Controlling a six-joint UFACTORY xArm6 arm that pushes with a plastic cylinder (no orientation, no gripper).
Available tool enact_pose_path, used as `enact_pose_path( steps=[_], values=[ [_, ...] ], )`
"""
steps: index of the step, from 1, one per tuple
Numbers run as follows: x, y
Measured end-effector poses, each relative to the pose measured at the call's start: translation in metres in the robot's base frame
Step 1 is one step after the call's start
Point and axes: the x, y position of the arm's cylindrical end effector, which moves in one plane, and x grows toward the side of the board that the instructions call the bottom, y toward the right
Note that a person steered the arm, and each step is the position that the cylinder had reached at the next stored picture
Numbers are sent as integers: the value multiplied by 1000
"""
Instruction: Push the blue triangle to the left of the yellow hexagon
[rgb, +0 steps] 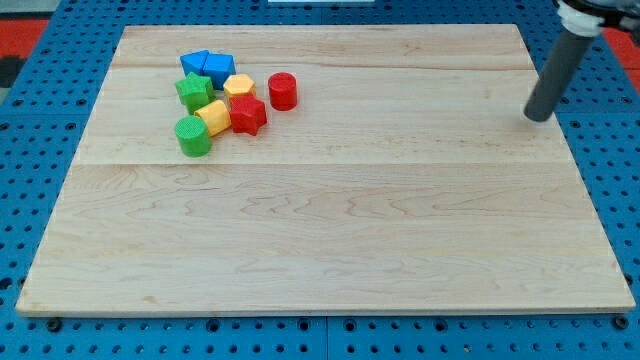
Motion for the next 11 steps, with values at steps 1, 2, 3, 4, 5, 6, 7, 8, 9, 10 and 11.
enact_pose_path(
  steps=[1, 2, 3, 4, 5, 6, 7, 8, 9, 10, 11],
  values=[
    [-82, -47],
    [-107, -134],
    [-107, -235],
    [-107, -339],
    [-107, -358],
    [-92, -407],
    [-71, -412],
    [-70, -417],
    [-65, -438],
    [-106, -420],
    [-100, -511]
  ],
)
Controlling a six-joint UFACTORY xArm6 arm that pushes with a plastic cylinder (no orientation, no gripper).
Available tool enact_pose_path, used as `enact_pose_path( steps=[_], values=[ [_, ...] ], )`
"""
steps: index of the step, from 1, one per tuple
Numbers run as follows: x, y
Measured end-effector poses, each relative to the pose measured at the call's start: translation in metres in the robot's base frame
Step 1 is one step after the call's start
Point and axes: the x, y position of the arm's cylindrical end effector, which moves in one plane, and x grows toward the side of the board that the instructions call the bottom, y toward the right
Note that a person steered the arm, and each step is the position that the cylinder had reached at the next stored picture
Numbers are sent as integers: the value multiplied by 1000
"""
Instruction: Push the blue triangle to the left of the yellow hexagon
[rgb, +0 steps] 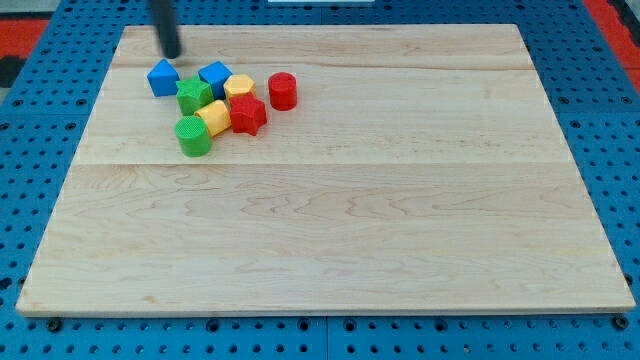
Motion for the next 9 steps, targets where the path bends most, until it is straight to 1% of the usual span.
enact_pose_path(
  steps=[1, 2, 3, 4, 6, 8, 9],
  values=[
    [20, -50],
    [64, -20],
    [66, 24],
    [47, 33],
    [62, 81],
    [54, 83],
    [25, 93]
  ],
)
